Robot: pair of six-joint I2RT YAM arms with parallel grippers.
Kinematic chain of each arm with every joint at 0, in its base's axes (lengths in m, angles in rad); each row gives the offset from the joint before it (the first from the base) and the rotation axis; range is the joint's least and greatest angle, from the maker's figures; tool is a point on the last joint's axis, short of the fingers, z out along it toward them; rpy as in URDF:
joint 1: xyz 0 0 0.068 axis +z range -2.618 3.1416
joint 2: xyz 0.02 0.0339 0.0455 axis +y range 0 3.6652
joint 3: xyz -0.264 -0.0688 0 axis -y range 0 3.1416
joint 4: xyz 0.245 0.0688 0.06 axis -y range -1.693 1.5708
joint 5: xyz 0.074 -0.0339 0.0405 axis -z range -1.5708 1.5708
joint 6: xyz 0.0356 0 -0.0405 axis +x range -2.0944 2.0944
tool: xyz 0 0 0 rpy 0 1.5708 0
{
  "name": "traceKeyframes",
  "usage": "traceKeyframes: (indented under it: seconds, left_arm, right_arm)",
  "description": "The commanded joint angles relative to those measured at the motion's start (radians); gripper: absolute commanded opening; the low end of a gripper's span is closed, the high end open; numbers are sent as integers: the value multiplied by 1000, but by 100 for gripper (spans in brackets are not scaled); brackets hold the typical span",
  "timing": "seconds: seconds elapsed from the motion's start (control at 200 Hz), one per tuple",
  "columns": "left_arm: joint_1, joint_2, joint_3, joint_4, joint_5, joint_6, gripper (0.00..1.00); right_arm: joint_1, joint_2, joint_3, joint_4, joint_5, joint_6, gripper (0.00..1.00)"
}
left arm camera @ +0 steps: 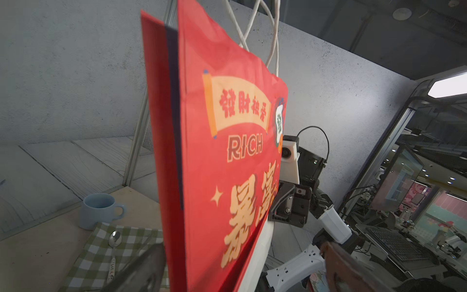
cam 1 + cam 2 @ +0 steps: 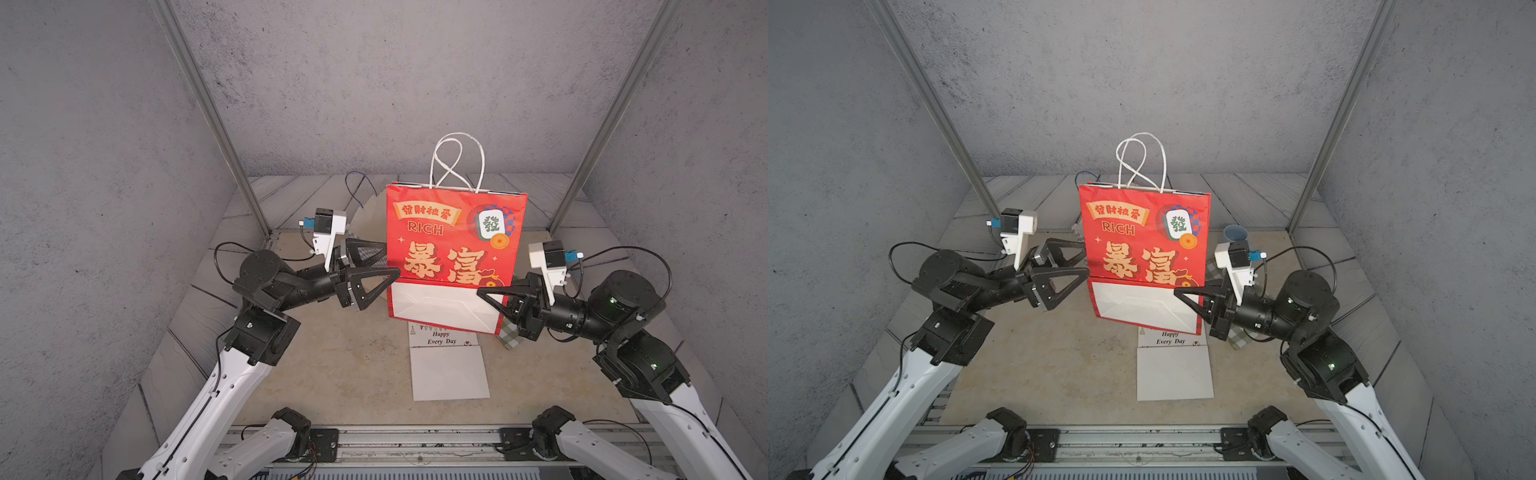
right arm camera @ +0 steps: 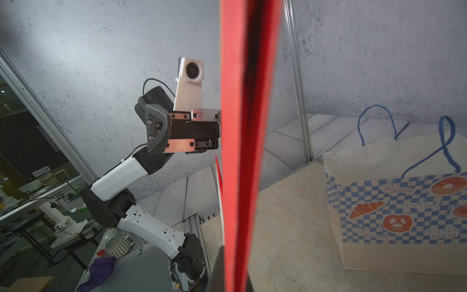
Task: Put away the paper bag
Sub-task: Press the paper bag.
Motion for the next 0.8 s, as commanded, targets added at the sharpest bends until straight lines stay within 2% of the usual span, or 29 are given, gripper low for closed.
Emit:
traceKeyframes:
  seconds: [0.0,0.15,0.31,0.515,0.656,0.696,0.756,0.796]
  left_arm:
    - [4,-36,-2,-9,90,29,99]
    - [3,-33,-18,-43,76,59,99]
    - [-6,30,-12,86,115,-60,100]
    - [-16,47,-7,74,129,-22,91]
    - [-18,53,-21,165,153,-80,70]
    - [-18,52,-30,217,162,-115,61]
    - [-20,53,-39,282,170,-160,40]
    - [-23,51,-39,300,174,-179,34]
  right_arm:
    - [4,26,70,32,46,-32,0]
    - [4,47,108,87,-15,7,0]
    - [3,64,134,112,-95,40,0]
    - [4,71,138,198,-174,135,0]
    - [4,77,146,180,-167,124,0]
    - [5,81,146,173,-161,114,0]
    - [4,87,146,155,-154,105,0]
    - [3,93,147,137,-159,96,0]
